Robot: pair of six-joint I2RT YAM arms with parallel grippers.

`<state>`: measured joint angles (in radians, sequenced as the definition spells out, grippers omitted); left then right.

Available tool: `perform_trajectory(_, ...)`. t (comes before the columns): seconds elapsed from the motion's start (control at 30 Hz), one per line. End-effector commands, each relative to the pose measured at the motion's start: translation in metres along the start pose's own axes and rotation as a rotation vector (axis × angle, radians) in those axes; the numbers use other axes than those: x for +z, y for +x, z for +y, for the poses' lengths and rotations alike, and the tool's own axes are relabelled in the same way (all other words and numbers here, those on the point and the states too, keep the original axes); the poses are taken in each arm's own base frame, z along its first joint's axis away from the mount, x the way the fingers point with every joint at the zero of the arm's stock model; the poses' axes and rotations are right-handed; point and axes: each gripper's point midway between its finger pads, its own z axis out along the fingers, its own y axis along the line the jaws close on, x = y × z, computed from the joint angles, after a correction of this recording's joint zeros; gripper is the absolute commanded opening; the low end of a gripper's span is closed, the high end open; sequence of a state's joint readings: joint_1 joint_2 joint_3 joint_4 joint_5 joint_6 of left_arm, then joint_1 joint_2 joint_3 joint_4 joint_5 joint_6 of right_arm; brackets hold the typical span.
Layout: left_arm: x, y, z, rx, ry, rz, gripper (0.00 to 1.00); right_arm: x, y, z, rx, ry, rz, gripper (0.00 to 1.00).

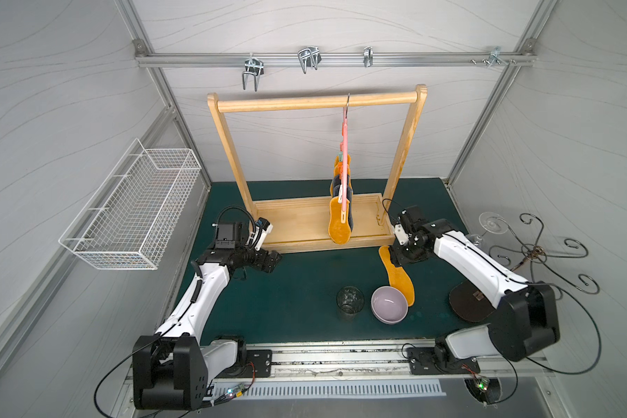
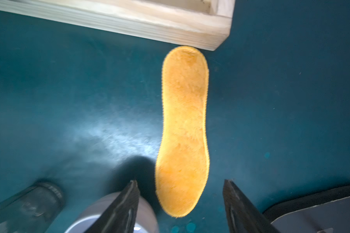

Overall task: Take the shoe insoles off the hanger
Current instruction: Move the distractor to the center of the board.

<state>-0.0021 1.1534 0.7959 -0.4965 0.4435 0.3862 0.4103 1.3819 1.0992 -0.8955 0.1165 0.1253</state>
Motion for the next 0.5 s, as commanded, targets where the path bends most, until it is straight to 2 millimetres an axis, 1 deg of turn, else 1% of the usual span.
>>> perform_trajectory(0.0,-0.004,-0.011,-0.002,0.041,0.015,-0.048,0.98,-0.007,0.027,-0.003,0.194,0.012,0.021,0.69)
perform_trajectory(0.07,-0.004,-0.011,-0.003,0.04,0.019,-0.048,0.98,-0.009,0.043,-0.007,0.291,0.023,0.018,0.69)
perform_trajectory(0.17,-0.003,-0.011,-0.006,0.035,0.036,-0.045,0.98,-0.008,0.066,-0.004,0.391,-0.001,0.025,0.69)
perform_trajectory(0.27,-0.002,-0.011,-0.007,0.027,0.049,-0.038,0.98,-0.003,0.084,0.011,0.445,-0.099,0.044,0.67)
perform_trajectory(0.37,-0.002,-0.009,-0.007,0.025,0.05,-0.032,0.98,0.002,0.099,0.026,0.458,-0.184,0.089,0.62)
perform_trajectory(0.47,0.0,-0.008,-0.007,0.022,0.054,-0.026,0.99,0.006,0.111,0.036,0.395,-0.186,0.131,0.59)
